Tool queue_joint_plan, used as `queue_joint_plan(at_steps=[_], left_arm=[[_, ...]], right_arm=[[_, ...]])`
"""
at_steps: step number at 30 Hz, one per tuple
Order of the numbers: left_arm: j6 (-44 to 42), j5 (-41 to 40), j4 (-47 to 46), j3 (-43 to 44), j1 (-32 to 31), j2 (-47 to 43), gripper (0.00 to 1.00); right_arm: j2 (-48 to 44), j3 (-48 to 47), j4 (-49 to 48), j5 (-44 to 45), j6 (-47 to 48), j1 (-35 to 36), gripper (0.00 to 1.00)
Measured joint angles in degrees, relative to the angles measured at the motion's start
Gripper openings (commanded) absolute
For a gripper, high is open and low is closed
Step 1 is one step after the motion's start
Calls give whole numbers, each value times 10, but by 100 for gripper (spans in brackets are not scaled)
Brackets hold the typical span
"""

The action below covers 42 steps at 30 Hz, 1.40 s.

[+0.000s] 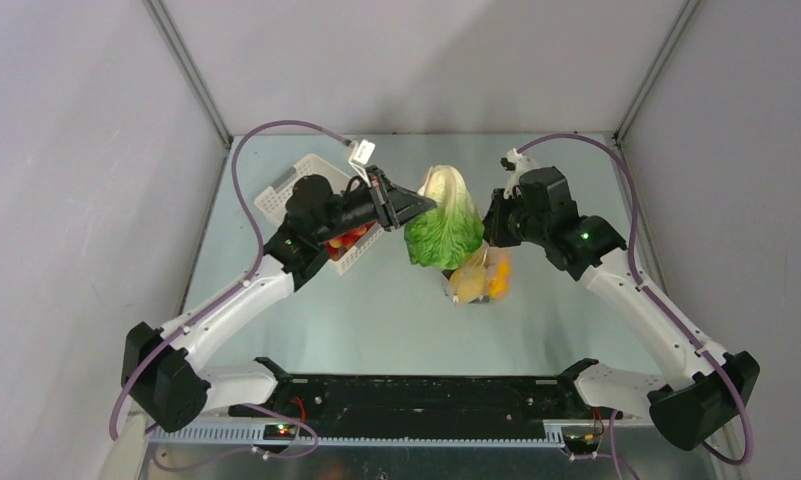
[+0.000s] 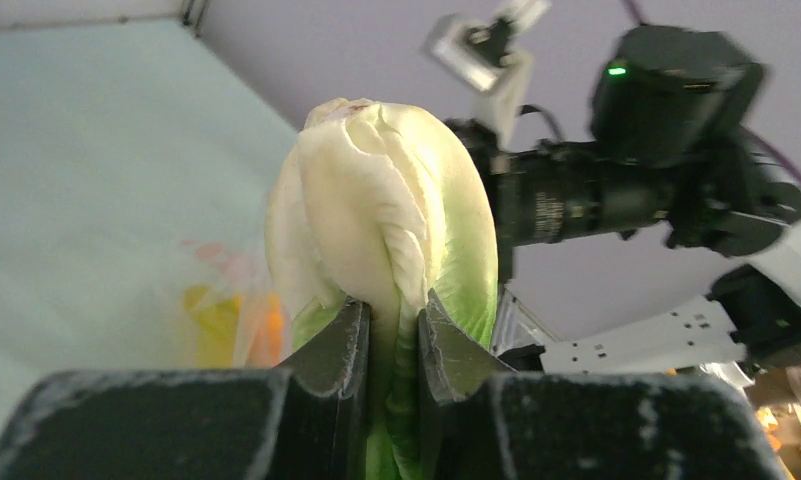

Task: Place the food in the zip-top bag and seal the zipper
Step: Place the fake vegetable in the zipper food storage bag.

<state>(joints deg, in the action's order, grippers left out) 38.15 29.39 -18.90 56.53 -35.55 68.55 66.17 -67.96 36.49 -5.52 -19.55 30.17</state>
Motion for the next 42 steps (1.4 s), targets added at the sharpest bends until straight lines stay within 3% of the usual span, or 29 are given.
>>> queue_joint_plan(at_steps=[17,42], left_arm=[[-72,-138,156,38,-61,18,0],[-179,-75,253,126,-96,91,0]], right_arm=[[-22,0,-4,1,-54,4,0],[-82,43,-37,47,-124,13,0]])
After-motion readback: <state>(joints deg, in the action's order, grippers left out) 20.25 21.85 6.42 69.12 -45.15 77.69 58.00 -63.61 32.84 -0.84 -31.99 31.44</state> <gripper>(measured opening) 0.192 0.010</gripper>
